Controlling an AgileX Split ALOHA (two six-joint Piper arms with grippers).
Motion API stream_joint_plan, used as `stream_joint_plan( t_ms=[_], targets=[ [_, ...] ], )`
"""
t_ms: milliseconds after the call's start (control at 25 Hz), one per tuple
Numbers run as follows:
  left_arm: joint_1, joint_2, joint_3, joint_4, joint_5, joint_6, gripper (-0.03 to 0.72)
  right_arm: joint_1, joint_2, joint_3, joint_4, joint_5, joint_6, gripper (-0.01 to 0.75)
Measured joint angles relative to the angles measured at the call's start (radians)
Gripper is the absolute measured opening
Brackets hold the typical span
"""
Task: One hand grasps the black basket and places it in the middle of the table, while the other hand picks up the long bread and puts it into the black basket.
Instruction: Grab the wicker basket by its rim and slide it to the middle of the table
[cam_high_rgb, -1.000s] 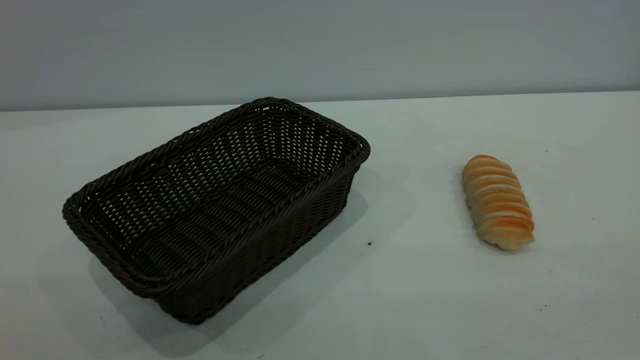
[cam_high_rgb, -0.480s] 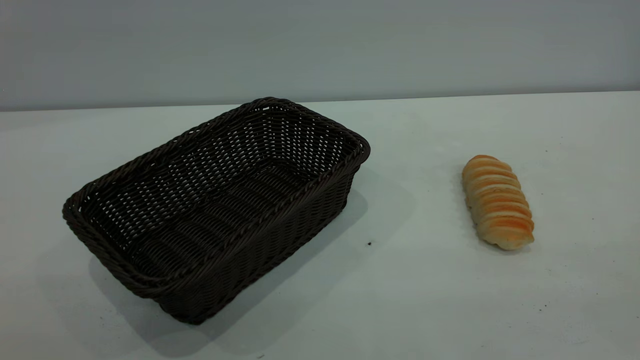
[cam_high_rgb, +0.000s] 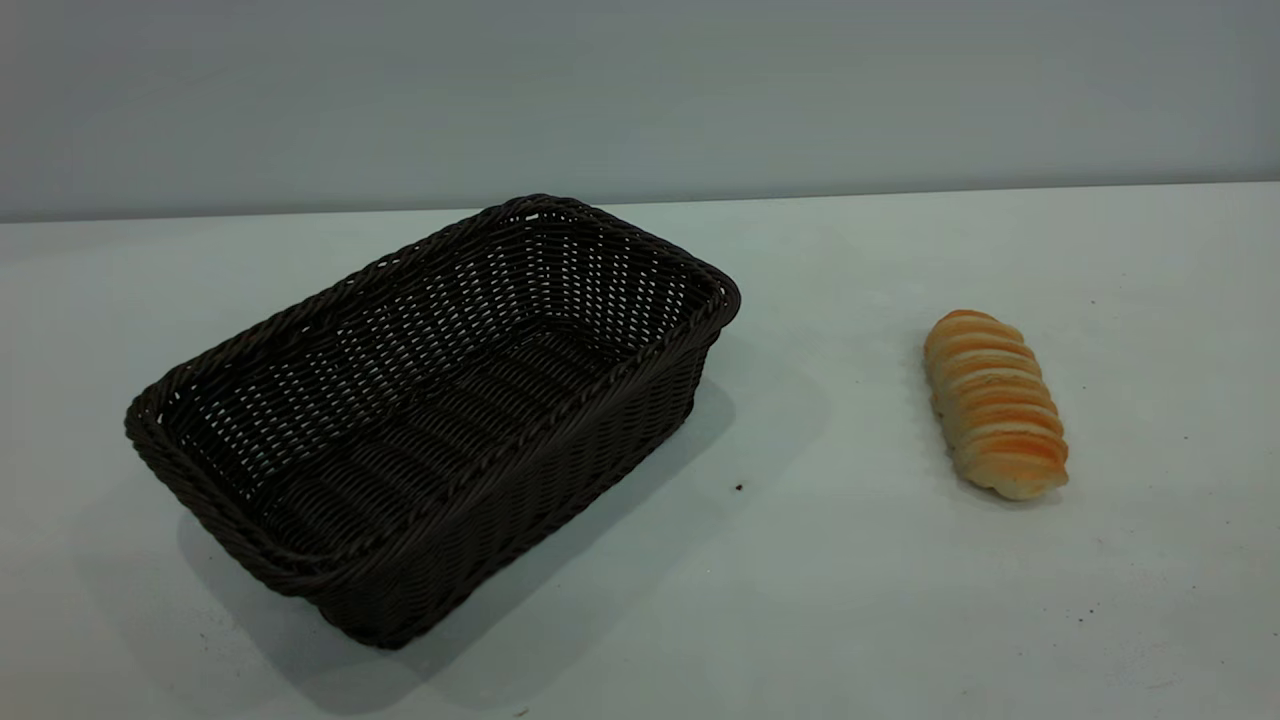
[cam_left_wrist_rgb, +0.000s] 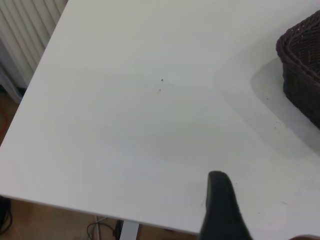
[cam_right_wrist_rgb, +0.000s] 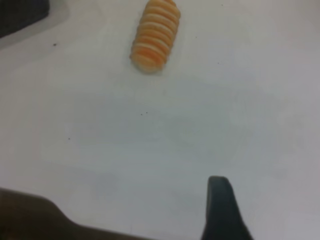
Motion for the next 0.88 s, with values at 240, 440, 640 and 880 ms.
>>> stream_joint_plan(
  t_ms=[240,440,640,880],
  targets=[
    [0.0,0.0,0.0,0.0,-0.002,0.0,0.544,0.0,0.0,0.0,0.0,0.0,0.0,0.45],
    [0.0,0.0,-0.005,-0.001,-0.037,0.012,0.544,0.0,0.0,0.0,0.0,-0.005,0.0,0.45],
    [0.0,0.024,-0.012,-0.067,-0.212,0.015,0.544,0.0,0.045,-0.012,0.006,-0.16,0.0,0.45],
    [0.0,0.33,-0.016,-0.169,-0.284,0.076,0.544,0.0,0.272,-0.015,0.087,-0.36,-0.024,0.45]
  ],
)
